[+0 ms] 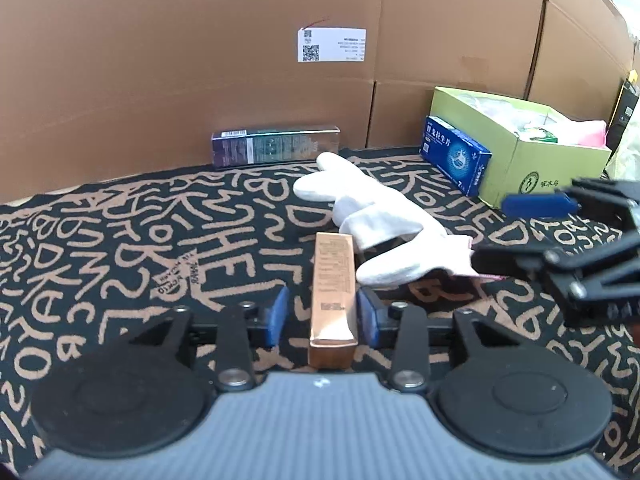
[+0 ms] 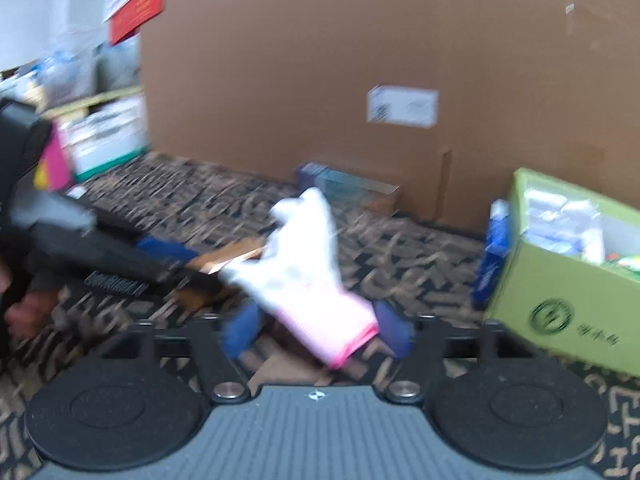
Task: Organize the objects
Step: 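Carry the copper box and glove into the shoebox and release both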
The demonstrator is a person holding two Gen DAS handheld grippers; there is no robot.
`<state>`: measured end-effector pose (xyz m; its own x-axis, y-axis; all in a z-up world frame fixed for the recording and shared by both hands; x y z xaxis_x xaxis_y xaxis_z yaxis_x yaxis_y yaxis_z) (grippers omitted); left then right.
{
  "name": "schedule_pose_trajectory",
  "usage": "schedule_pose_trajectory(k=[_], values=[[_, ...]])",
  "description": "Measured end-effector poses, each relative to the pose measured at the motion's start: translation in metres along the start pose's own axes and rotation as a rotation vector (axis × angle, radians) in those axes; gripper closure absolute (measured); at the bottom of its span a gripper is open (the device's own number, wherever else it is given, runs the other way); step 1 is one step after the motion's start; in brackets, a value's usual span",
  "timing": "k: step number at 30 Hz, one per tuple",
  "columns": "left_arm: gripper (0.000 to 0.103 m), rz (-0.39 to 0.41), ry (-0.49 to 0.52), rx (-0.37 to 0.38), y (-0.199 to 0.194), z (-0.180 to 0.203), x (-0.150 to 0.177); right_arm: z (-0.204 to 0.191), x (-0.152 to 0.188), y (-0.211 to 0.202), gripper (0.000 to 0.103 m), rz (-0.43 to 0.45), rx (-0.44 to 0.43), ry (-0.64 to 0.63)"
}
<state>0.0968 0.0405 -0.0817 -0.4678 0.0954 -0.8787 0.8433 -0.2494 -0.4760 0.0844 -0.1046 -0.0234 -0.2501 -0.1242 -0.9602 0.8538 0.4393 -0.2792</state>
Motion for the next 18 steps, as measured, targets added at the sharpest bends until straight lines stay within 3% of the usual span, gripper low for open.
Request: schedule_pose_trajectory(k=[9,12,14,16,18], values=[[0.065,-0.035,0.017,-0.001,0.012,-0.001,0.005,0.008,0.008,0.049,0.032,-0.068,-0.084,0.136],[0.066,-0.044,0.009,-0.006,0.015,-0.004,0.005,0.008,0.012,0.052,0.056,-0.091,-0.125,0.2],[0.08,-0.05,-0.001,-0.003,0.017,-0.004,0.004,0.005,0.013,0.05,0.074,-0.094,-0.125,0.183],[0.08,-0.055,-0.017,-0.002,0.017,-0.003,0.003,0.006,0.014,0.043,0.088,-0.094,-0.154,0.218],[0.08,-0.053,-0.039,0.01,0.015,-0.001,0.001,0.009,0.011,0.033,0.089,-0.073,-0.163,0.267]])
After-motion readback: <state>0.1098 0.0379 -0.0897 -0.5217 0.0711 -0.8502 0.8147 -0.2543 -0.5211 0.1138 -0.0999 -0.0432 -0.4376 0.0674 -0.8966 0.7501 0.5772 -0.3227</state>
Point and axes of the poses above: each gripper's, at about its wrist camera, not at the fingertips, and y roughly the way its jaws point, z to its right, x to its underside, the point moved 5 cm from there along y, roughly the way its jaws point, and after that the axes turned 12 degrees about z, right-handed, at the moved point
